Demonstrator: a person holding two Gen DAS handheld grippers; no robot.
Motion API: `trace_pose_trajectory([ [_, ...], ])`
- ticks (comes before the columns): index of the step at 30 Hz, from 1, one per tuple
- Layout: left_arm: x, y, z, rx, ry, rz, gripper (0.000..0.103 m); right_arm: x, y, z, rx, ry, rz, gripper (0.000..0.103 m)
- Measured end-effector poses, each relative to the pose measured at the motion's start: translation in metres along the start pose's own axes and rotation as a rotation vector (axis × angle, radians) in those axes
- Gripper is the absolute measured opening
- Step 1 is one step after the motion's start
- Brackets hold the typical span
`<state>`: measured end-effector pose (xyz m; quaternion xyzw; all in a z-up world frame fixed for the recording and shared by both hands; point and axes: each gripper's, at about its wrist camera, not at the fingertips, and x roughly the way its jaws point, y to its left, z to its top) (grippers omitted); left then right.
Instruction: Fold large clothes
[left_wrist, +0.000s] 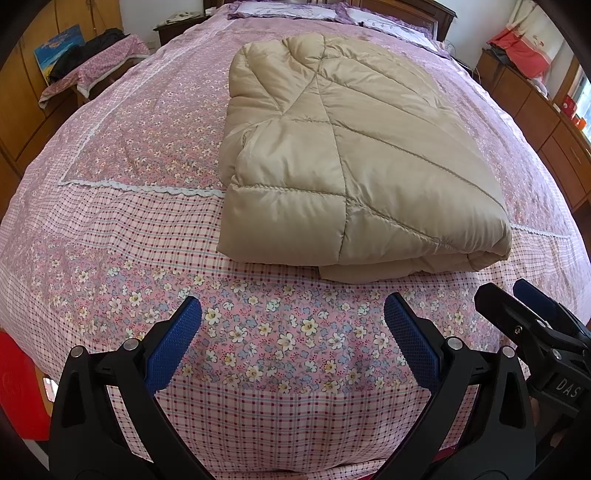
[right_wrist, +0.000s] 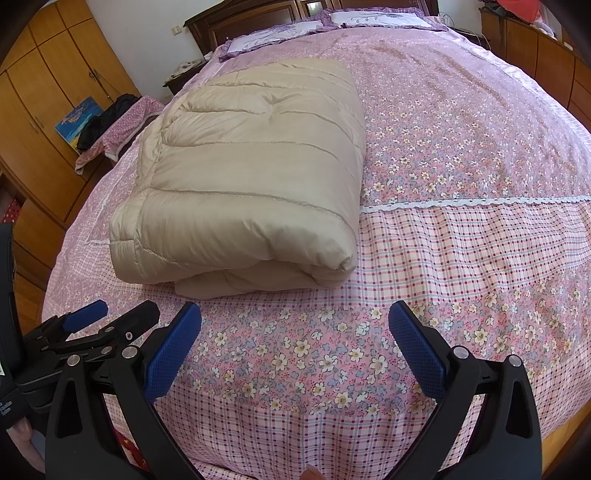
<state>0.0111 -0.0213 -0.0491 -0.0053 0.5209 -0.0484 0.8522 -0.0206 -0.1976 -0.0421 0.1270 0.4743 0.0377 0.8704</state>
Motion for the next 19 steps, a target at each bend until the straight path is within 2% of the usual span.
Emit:
trace_pose_trajectory([
  [14, 0.002, 0.008, -0.002, -0.017, 0.018, -0.024, 0.099, 0.0, -0.008, -0.001, 0.005, 0.002, -0.018, 0.098],
  [17, 0.001, 0.021, -0.004, -0.012, 0.032, -0.026, 0.099, -0.006, -0.026, 0.001, 0.004, -0.005, -0.021, 0.098],
  [19, -0.001, 0.036, -0.005, -0.006, 0.022, -0.006, 0.099, -0.014, -0.051, 0.003, 0.021, -0.025, -0.052, 0.098],
])
